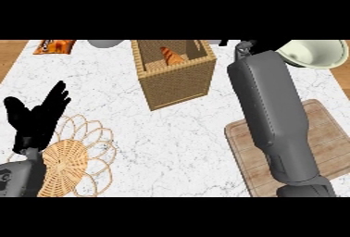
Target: Pick the croissant from the cutting board and place it in the basket
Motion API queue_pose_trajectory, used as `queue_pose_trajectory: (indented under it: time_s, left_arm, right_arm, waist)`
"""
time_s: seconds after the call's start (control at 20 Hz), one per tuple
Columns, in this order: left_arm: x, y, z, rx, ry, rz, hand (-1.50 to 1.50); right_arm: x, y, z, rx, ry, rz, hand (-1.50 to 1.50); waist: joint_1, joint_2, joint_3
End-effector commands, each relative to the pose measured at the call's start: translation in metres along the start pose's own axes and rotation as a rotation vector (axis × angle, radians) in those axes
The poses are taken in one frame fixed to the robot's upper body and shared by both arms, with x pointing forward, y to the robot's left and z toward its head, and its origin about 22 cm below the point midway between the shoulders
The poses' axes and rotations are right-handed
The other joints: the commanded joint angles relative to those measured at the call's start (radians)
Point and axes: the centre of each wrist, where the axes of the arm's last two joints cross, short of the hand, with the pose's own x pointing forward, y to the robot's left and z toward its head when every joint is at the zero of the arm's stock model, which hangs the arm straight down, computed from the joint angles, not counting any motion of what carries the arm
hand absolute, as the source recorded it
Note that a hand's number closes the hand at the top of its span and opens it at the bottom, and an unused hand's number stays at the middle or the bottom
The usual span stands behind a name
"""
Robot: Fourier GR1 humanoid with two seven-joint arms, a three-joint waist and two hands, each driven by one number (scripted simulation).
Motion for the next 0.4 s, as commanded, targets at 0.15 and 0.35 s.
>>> queue_pose_trajectory:
  time_s: [0.15, 0.35]
  left_arm:
    - [-0.012, 0.001, 0.008, 0.010, 0.013, -0.005, 0.00]
    - [-0.010, 0.014, 0.008, 0.044, 0.019, 0.015, 0.00]
  right_arm:
    - [-0.035, -0.045, 0.018, 0.100, 0.193, -0.021, -1.50]
    - [-0.067, -0.084, 0.039, 0.169, 0.198, -0.036, -1.50]
  waist:
    - [-0.023, -0.011, 0.000]
    - [-0.031, -0.006, 0.000]
